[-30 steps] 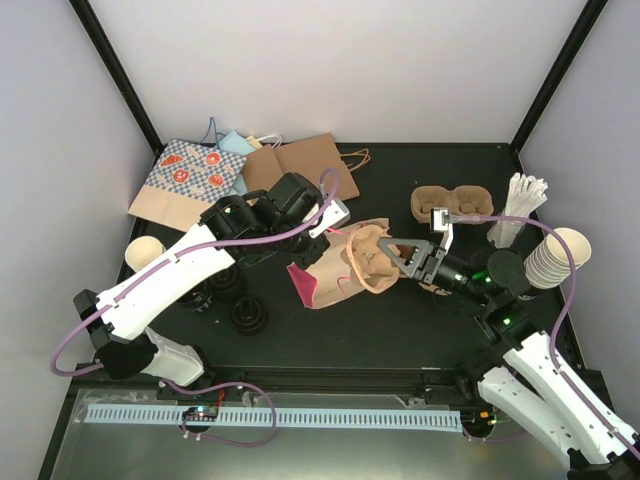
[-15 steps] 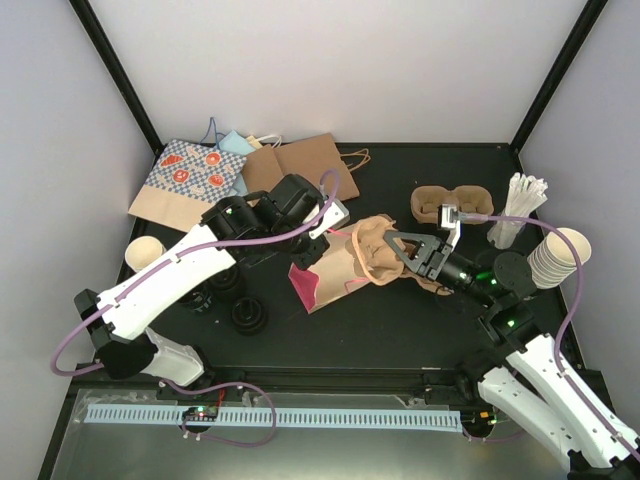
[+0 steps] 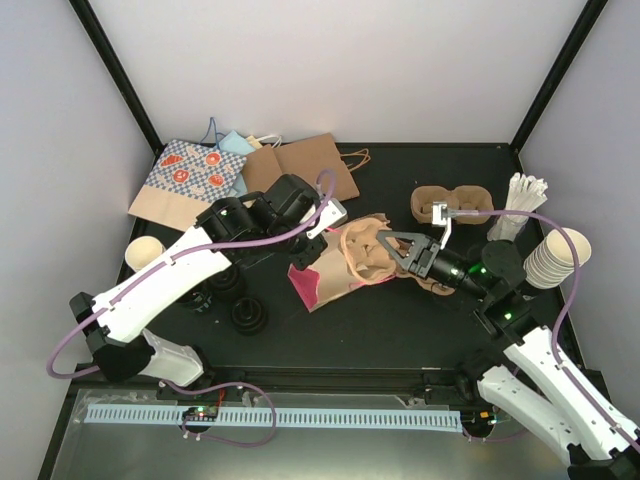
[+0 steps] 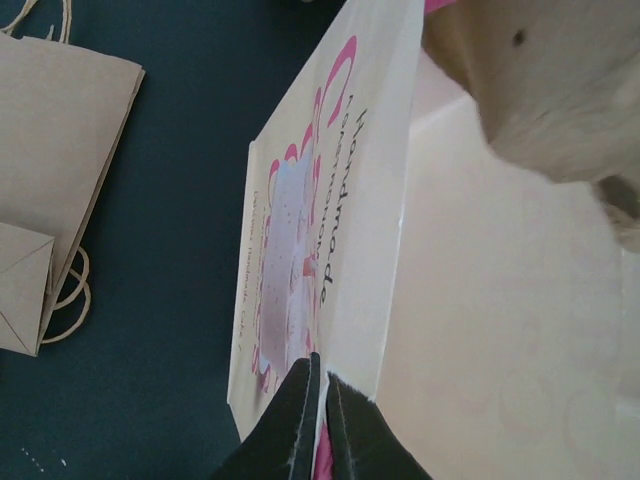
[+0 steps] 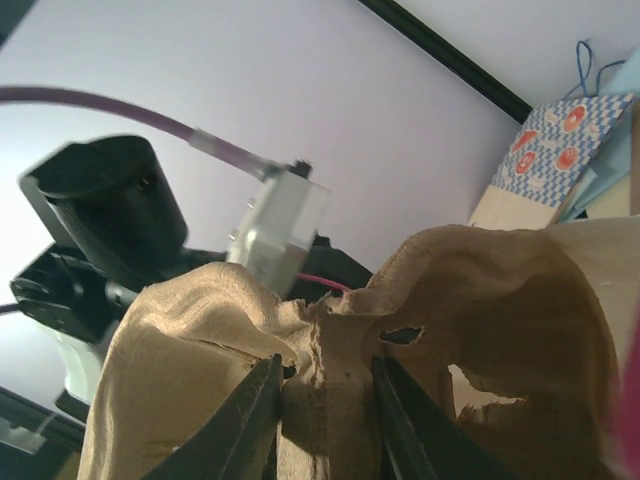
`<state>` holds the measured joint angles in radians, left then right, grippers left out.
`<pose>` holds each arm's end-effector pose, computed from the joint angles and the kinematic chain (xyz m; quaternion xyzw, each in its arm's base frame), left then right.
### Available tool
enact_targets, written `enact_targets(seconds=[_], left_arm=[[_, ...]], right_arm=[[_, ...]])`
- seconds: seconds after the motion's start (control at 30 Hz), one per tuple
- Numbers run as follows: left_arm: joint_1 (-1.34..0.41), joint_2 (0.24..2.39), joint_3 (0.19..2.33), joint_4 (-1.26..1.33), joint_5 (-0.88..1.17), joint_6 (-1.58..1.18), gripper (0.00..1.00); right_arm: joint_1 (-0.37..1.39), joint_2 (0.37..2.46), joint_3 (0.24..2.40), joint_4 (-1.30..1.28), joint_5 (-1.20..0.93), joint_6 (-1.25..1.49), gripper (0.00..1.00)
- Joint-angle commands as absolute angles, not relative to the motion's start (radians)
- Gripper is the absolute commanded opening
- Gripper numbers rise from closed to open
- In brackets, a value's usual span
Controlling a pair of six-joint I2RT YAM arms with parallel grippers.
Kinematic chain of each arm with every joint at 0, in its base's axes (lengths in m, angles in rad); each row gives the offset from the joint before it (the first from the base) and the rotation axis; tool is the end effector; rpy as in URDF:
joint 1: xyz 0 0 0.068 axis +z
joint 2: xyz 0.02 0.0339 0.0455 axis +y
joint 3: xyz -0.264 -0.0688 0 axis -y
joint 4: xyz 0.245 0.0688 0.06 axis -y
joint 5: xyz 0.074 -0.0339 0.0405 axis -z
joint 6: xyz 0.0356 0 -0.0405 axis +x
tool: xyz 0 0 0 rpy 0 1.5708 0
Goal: Pack the takeout coffee
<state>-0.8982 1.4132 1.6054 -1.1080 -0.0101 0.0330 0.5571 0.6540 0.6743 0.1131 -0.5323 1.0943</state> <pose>0.1712 -0.2144 0.3930 0.4236 0.8468 -0.1305 0.2940 0.1245 0.0988 0.3530 -0.0223 0.6650 0.6512 0.3651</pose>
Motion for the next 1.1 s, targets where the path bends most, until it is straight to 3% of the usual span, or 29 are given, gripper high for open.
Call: enact_targets(seconds=[0.0,0.67,1.07], left_arm=[[-0.905,1.375,1.622,-1.089,0.017,0.028,0.02],[-0.905,1.348,1.579,-1.055,0.004,0.054,0.02],[-0.905,1.353,1.569,-1.044,-0.018,0.051,0.02]], right_arm=[[0.586,0.653,0.697,0.03,-0.535,0.954,0.26],[0.697,0.741,0.827,-0.177,-0.395,0.676,0.24],[0.928,0.822,0.937,-0.319,-0.006,0.535,0.22]])
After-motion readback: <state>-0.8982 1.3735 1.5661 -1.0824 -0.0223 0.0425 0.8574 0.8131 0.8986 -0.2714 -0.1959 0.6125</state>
